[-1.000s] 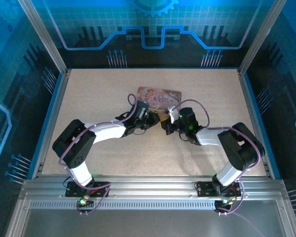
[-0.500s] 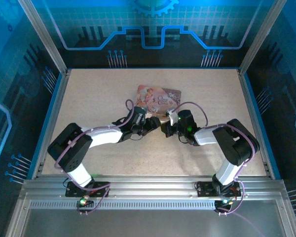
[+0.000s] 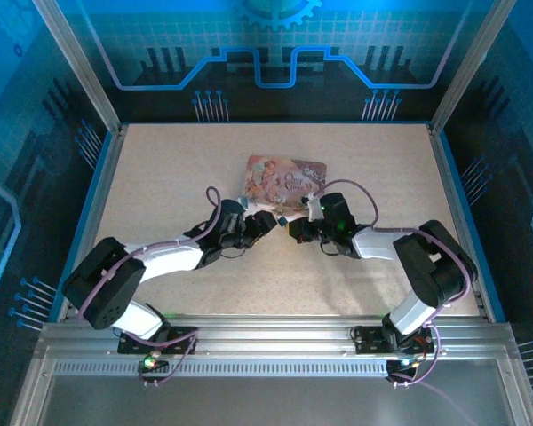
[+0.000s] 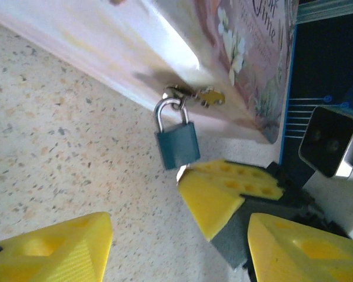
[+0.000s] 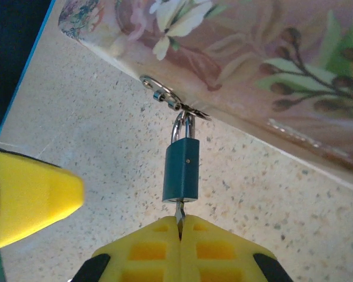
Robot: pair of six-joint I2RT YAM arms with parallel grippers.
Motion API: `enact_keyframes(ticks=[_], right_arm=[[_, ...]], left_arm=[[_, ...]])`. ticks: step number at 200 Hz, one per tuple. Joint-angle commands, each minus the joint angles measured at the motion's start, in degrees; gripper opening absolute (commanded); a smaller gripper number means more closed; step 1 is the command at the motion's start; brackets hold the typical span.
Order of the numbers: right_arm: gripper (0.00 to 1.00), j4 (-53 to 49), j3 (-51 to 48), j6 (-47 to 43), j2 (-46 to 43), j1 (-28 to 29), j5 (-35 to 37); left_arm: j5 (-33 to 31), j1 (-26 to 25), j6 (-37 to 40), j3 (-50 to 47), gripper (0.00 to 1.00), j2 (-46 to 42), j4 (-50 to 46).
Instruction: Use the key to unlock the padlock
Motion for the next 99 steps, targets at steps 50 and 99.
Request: enact_keyframes(ticks=[50, 99], right_arm=[[0.0, -3.33, 0.23, 17.48, -2.27, 1.2, -4.88], [0.0, 0.16, -0.72, 22.59, -1.38, 1.31, -6.58]], left_arm=[[1.86, -0.18, -6.4, 0.99, 0.58, 7.52, 10.07], [1.78, -1.14, -8.89, 2.24, 0.5, 10.53, 11.77]])
